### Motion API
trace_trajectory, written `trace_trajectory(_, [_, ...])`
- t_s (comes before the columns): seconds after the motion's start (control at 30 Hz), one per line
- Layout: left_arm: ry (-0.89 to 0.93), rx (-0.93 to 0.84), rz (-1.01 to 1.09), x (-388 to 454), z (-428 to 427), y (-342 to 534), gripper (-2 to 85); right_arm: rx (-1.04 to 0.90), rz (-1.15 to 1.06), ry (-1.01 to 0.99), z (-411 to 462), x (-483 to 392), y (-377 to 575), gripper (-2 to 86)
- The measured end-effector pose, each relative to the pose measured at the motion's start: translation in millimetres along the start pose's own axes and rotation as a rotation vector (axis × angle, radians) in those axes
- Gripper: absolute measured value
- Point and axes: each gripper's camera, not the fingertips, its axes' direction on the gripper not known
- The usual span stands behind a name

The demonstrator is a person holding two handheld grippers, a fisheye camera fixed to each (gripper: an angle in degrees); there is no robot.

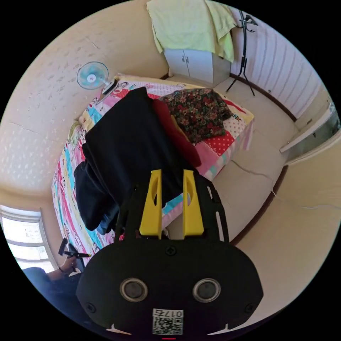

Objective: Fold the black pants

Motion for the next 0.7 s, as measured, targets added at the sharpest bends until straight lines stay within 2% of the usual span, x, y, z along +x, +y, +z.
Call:
trace_trajectory(0.03, [-0.031,-0.057,-0.109,-30,3,7,-0.7,0.062,0.025,-0.035,1,6,21,5.6])
trace_trajectory(0.07, [-0.04,-0.149,-0.304,-85,6,29,-0.7,0.125,0.059,-0.083,4,15,42,4.0])
trace_trajectory(0.1, [0.031,-0.165,-0.423,-125,3,56,-0.7,0.146,0.099,-0.105,7,22,52,3.5])
trace_trajectory(0.13, [0.097,-0.141,-0.457,-141,0,70,-0.7,0.134,0.256,-0.131,16,43,72,2.6])
trace_trajectory(0.17, [0.242,-0.064,-0.503,-166,-6,98,-0.7,0.065,0.453,-0.137,29,64,89,1.8])
trace_trajectory(0.2, [0.377,0.009,-0.536,-182,-8,123,-0.6,0.058,0.5,-0.157,33,70,97,1.6])
trace_trajectory(0.23, [0.435,0.037,-0.547,-187,-8,134,-0.6,0.094,0.491,-0.225,36,72,111,1.2])
trace_trajectory(0.3, [0.609,0.109,-0.528,-191,3,167,-0.6,0.081,0.448,-0.237,46,63,122,0.8])
trace_trajectory(0.37, [0.669,0.12,-0.524,-184,21,186,-0.6,-0.143,0.445,-0.12,84,46,124,0.6])
trace_trajectory(0.4, [0.694,0.102,-0.531,-177,38,197,-0.5,-0.202,0.438,-0.1,96,42,125,0.5])
trace_trajectory(0.5, [0.768,0.055,-0.547,-161,83,224,-0.5,-0.562,0.413,-0.048,168,20,143,0.4])
trace_trajectory(0.57, [0.814,0.048,-0.58,-159,105,243,-0.5,-0.807,0.407,0.091,206,-2,164,0.3])
trace_trajectory(0.7, [0.977,0.073,-0.672,-187,131,277,-0.5,-0.822,0.287,0.132,232,-52,174,0.3])
